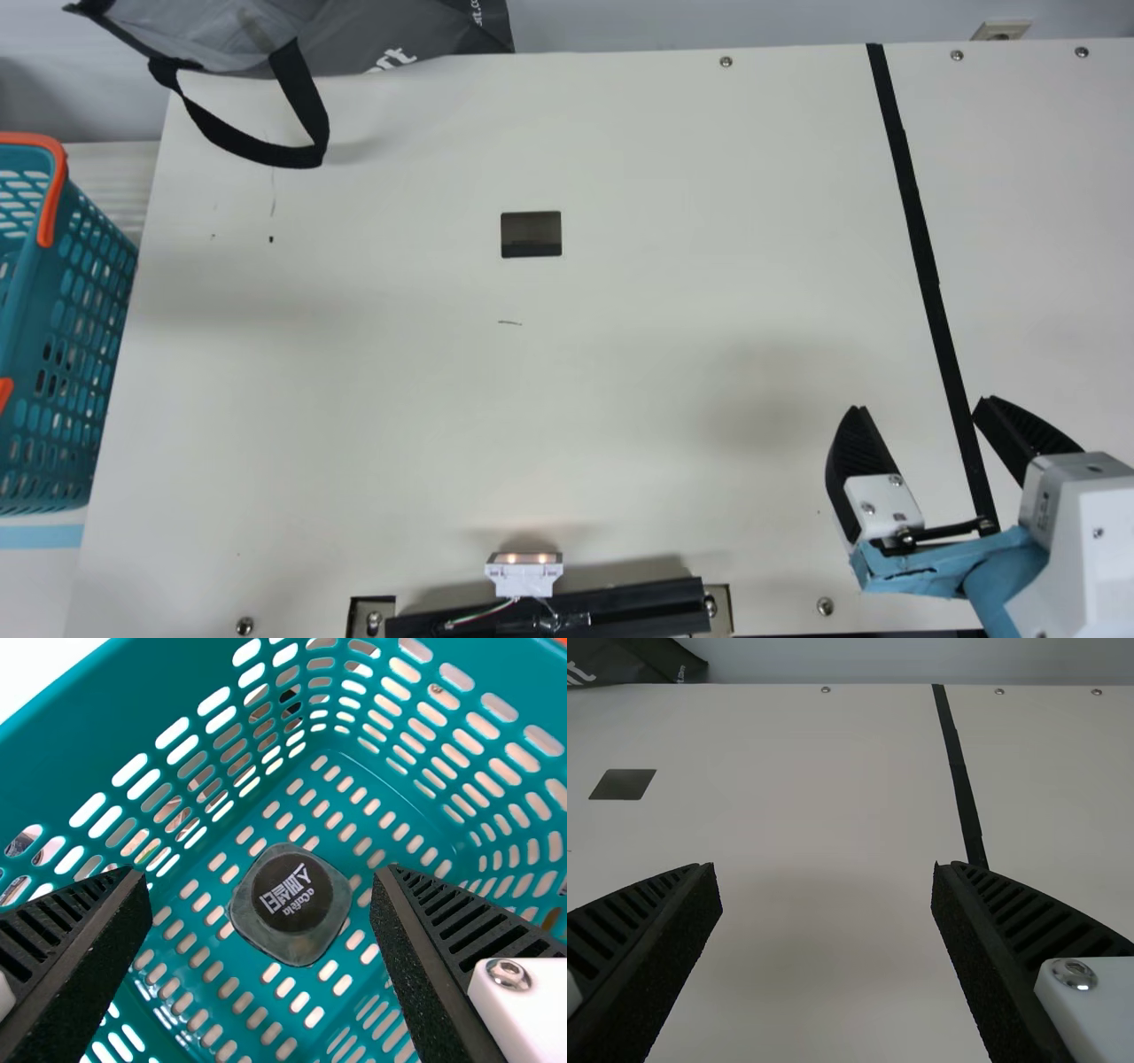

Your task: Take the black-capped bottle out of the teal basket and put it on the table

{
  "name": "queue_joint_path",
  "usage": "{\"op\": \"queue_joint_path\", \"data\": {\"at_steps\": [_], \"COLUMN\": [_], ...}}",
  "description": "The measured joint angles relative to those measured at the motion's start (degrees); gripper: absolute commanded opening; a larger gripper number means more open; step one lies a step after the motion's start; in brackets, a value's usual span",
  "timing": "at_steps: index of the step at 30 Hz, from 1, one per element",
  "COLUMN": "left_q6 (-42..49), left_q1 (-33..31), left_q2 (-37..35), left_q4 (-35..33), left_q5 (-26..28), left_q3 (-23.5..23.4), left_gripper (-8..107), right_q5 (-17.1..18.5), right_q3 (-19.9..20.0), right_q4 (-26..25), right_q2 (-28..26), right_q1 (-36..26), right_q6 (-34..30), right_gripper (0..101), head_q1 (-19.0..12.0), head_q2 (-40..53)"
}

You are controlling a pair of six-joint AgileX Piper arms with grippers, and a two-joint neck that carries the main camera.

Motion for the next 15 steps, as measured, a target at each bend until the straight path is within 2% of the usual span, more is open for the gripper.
{"op": "queue_joint_path", "data": {"at_steps": [6,15], "left_q6": [-1.0,3.0], "left_q1": [0.2,-0.8], "left_q2": [1.8,4.5], "left_q4": [1.0,-4.0], "left_q5": [-0.6,-1.7], "left_q3": [-0.3,-0.7], "left_gripper": [107,107], "right_q5": [0.0,0.0], "right_q3": [0.0,0.0], "right_q4": [0.0,0.0], "right_q2": [0.0,0.0], "right_q1": [0.0,0.0], "right_q6": [0.0,0.0], "right_gripper": [91,91], "head_q1": [0.0,0.0], "head_q2": [0.0,0.0]}}
